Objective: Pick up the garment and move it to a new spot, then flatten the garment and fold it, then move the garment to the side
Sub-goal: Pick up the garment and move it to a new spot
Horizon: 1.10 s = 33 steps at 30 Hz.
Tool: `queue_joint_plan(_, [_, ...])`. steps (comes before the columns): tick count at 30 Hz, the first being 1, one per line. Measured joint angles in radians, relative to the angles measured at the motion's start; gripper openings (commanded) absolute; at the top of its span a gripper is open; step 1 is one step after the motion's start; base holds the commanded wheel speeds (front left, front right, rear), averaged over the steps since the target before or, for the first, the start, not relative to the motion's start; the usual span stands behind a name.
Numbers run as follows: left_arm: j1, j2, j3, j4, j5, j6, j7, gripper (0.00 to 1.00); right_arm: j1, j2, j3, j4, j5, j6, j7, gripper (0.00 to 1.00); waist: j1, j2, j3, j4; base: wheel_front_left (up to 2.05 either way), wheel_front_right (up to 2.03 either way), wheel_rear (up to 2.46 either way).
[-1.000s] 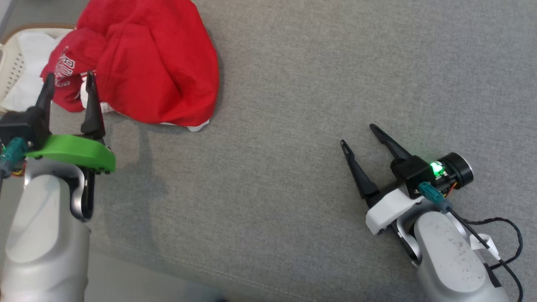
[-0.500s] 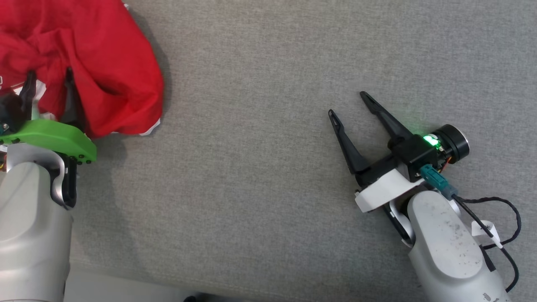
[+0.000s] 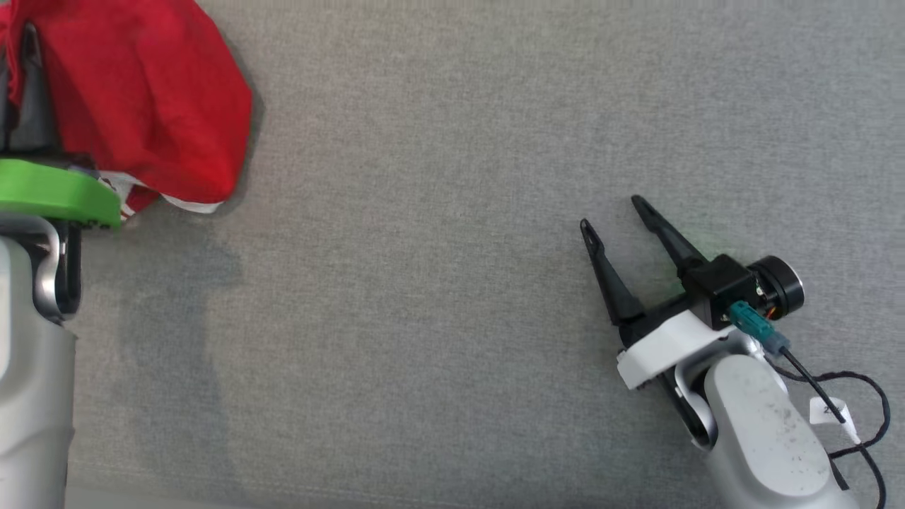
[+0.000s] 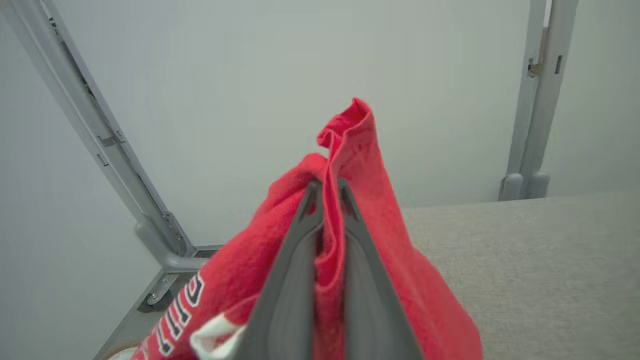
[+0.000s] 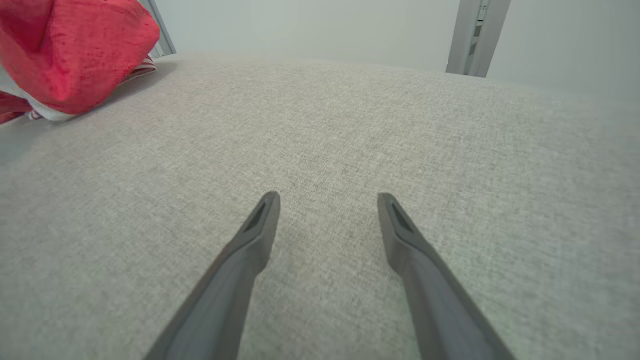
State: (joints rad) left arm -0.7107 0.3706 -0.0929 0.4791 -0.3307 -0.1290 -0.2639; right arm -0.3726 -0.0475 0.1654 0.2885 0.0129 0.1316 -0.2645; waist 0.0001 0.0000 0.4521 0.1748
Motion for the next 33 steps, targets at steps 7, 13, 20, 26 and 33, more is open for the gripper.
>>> queue_joint_plan(7, [-0.004, -0.016, -0.091, -0.189, 0.028, 0.0, 0.0, 0.0, 0.058, -0.001, 0.018, -0.004, 0.068, 0.0, 0.0, 1.0, 0.0, 0.0, -0.096, -0.071, 0.0, 0.0, 0.0])
queue_joint_plan(13, [-0.009, -0.062, -0.256, -0.248, 0.012, 0.0, 0.0, 0.0, 0.086, -0.002, 0.016, -0.021, 0.095, 0.0, 0.0, 1.0, 0.0, 0.0, -0.136, -0.175, 0.0, 0.0, 0.0])
queue_joint_plan(20, [-0.012, -0.137, -0.379, -0.221, -0.029, 0.0, 0.0, 0.0, 0.112, -0.002, 0.037, -0.042, 0.119, 0.0, 0.0, 1.0, 0.0, 0.0, -0.153, -0.312, 0.0, 0.0, 0.0])
queue_joint_plan(26, [0.056, -0.185, -0.439, -0.155, -0.038, 0.0, 0.0, 0.41, 0.12, -0.002, 0.051, -0.052, 0.133, 0.0, 0.0, 1.0, 0.0, 0.0001, -0.152, -0.418, 0.0, 0.0, 0.0])
queue_joint_plan(33, [0.155, -0.219, -0.373, -0.107, -0.012, 0.0, 0.0, 1.0, 0.127, -0.002, 0.037, -0.064, 0.132, 0.0, 0.0, 1.0, 0.0, 0.0001, -0.141, -0.472, 0.0, 0.0, 0.0])
